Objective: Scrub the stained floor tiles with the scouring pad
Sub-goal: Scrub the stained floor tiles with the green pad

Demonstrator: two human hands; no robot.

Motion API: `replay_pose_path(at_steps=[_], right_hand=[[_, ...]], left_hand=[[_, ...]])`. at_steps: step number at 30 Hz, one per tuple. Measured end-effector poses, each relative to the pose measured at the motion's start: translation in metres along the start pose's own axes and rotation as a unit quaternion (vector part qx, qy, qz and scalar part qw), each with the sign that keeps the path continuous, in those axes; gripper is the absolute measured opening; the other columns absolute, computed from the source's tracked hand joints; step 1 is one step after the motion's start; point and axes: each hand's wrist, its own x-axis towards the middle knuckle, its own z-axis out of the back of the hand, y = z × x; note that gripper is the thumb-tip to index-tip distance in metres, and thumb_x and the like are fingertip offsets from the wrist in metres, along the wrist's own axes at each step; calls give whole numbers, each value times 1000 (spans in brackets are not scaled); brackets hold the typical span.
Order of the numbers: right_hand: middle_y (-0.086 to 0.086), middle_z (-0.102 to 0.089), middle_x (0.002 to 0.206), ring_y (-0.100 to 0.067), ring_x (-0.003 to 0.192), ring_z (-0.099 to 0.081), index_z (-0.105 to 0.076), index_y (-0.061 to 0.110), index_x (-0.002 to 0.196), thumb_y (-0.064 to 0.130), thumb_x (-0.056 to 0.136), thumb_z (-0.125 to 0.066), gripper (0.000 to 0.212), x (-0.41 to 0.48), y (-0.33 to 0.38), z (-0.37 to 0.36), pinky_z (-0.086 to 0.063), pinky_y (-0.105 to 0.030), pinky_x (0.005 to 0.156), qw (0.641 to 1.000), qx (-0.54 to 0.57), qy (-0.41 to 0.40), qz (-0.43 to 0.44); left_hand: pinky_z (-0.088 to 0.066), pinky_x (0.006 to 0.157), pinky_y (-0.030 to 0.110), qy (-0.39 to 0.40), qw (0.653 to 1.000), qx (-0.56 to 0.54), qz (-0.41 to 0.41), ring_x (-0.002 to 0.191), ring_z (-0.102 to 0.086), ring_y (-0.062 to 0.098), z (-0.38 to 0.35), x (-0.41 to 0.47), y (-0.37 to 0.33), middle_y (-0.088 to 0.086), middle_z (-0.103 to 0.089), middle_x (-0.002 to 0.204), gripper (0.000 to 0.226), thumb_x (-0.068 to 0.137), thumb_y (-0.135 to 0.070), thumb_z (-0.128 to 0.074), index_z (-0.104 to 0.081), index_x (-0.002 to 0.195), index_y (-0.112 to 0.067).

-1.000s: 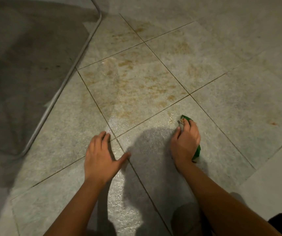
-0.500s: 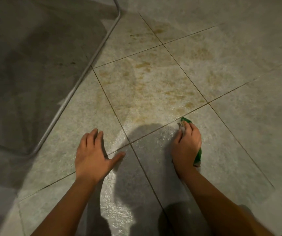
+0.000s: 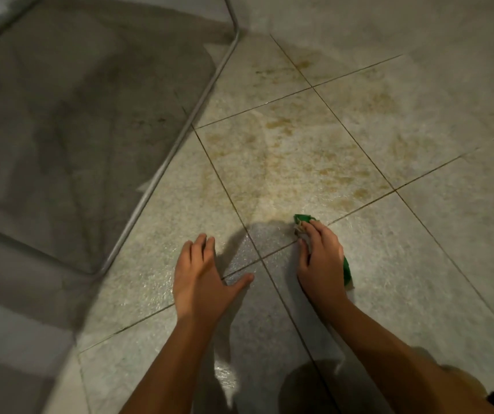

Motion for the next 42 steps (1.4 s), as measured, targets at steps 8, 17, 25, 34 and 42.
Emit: replay_pose_path(at_steps=[8, 17, 25, 34, 42], right_hand=[[-20, -62, 105, -34, 96, -59, -62, -3, 109, 19, 88, -37, 39, 27, 46, -30, -46, -43, 86, 999, -32, 23, 28], [-15, -57, 118, -29, 109, -52, -56, 3, 120, 19, 92, -42, 36, 15, 18, -14, -38, -42, 95, 989, -13, 84, 121], [-16, -60, 113, -32, 106, -54, -59, 3, 115, 22, 89, -38, 39, 12, 52, -30, -41, -45, 93, 971, 15, 135, 198], [-14, -57, 118, -30, 111, -50, -58, 4, 119, 24, 90, -35, 41, 53, 55, -43, -36, -43, 96, 974, 18, 135, 179], [-18, -56, 118, -37, 109, -50, -56, 4, 119, 10, 73, -49, 47, 31, 80, -54, -38, -48, 95, 948, 28, 192, 252]], left_hand=[[-27, 107, 31, -10, 1000, -22, -19, 135, -26, 17, 11, 5, 10, -1, -32, 146, 73, 85, -61, -49, -36, 141, -17], [-23, 113, 37, 27, 998, 9, 54, 142, -14, 21, 34, 11, 54, 1, -19, 154, 93, 76, -69, -55, -23, 147, -17], [-17, 116, 39, 62, 996, 40, 52, 144, -4, 25, 26, 7, 62, 2, -2, 158, 111, 69, -81, -46, -9, 150, -15], [-17, 117, 37, 41, 998, 13, 55, 144, -3, 21, 21, 7, 66, -2, -3, 158, 109, 69, -76, -55, -11, 150, -17], [-21, 115, 35, 30, 997, 0, 72, 145, 0, 17, 18, 8, 65, -7, 1, 158, 110, 67, -76, -57, -10, 149, -21]])
